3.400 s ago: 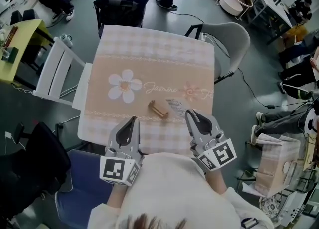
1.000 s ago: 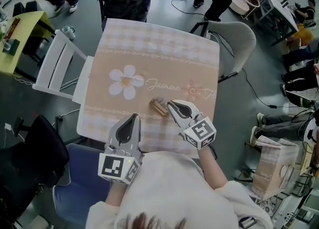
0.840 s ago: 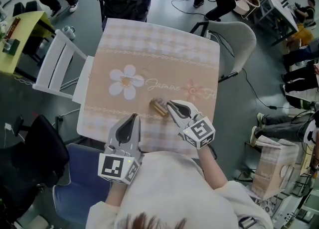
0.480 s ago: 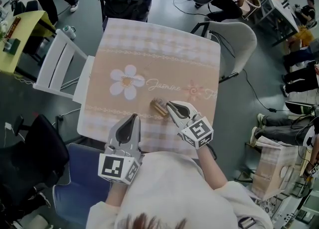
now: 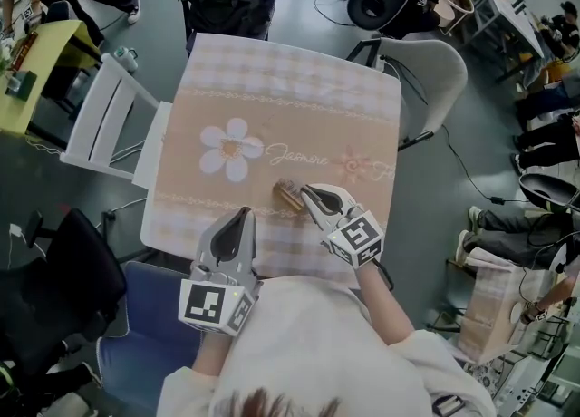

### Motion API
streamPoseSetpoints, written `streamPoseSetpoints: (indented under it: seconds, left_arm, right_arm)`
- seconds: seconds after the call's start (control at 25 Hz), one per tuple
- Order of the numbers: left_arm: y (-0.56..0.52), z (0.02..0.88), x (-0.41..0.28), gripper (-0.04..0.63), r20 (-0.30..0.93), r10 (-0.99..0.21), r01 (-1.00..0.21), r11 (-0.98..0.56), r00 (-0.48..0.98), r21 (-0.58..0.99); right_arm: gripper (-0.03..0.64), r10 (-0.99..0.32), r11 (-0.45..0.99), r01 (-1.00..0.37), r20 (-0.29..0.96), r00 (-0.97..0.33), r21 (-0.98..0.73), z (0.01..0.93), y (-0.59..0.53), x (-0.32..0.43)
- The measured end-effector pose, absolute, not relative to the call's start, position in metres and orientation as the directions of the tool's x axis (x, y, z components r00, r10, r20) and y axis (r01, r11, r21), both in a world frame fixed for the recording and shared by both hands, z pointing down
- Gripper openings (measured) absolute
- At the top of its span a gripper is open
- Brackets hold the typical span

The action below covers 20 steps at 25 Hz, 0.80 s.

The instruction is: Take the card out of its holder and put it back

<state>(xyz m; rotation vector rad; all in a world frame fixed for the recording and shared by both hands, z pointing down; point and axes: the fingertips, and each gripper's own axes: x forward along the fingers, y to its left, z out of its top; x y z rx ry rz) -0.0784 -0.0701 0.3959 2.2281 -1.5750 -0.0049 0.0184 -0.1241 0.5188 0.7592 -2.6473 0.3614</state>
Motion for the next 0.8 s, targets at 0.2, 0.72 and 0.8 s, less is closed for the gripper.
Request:
streamPoseSetpoints:
  seconds: [0.2, 0.72, 0.8]
  left_arm:
    - [-0.068, 0.397, -0.079, 0.005, 0.231, -0.903, -0.903, -0.278, 0.362, 0.327]
    - [-0.069, 0.395, -0.077, 0.005, 0.231, -0.901, -0.901, -0.284, 0.368, 0.329]
    - [-0.069, 0.395, -0.076, 0.005, 0.232, -0.9, -0.901, -0.285, 0.369, 0.328]
  right_arm:
    - [0.014, -0.452, 0.823, -0.549, 0.417, -0.789, -0.147, 0.528, -0.122, 0.017]
    - [0.014, -0.442, 0.831, -0.535, 0.404, -0.801, -0.151, 0.534, -0.12, 0.015]
    - [0.014, -0.44, 0.834, -0.531, 0.401, -0.803, -0.149, 0.534, -0.12, 0.015]
